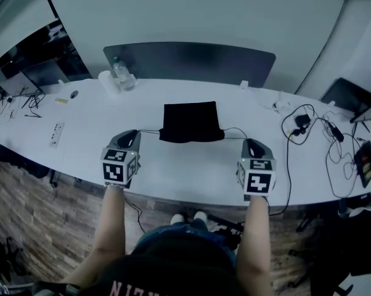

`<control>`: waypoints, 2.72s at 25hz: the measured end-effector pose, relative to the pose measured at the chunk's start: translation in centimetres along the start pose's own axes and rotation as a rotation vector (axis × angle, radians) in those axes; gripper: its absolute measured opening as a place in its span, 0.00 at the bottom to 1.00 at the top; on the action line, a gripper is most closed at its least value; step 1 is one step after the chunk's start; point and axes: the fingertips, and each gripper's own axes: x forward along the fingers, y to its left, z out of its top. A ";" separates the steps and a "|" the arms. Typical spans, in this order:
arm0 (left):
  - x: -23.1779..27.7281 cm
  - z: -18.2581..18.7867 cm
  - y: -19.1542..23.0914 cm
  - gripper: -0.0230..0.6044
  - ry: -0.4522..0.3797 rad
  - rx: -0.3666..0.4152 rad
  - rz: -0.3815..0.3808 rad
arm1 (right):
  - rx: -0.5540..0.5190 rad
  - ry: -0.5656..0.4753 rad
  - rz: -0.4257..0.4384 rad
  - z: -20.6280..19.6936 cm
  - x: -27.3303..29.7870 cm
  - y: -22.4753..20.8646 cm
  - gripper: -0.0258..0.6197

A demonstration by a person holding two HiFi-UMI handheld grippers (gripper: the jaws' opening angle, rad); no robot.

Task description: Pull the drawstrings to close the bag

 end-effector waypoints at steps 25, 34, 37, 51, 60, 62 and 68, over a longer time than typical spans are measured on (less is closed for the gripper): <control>0.8 4.8 5.9 0.07 -0.082 0.007 0.083 | -0.013 -0.078 -0.084 4.7 0.8 -3.5 0.05; 1.3 6.0 7.1 0.07 -0.103 0.013 0.105 | -0.034 -0.086 -0.122 5.7 1.0 -4.8 0.05; 1.6 6.6 7.5 0.07 -0.115 0.014 0.115 | -0.035 -0.080 -0.134 6.1 1.1 -5.4 0.05; 2.2 8.1 9.4 0.06 -0.137 0.001 0.177 | -0.061 -0.096 -0.213 7.4 1.5 -7.9 0.05; 2.5 8.4 10.8 0.06 -0.137 -0.010 0.199 | -0.061 -0.095 -0.252 7.9 1.4 -9.4 0.05; 2.5 8.4 11.2 0.06 -0.139 -0.018 0.199 | -0.062 -0.096 -0.258 8.0 1.4 -9.7 0.05; 2.6 8.5 12.2 0.06 -0.139 -0.024 0.203 | -0.052 -0.087 -0.280 7.9 1.6 -10.5 0.05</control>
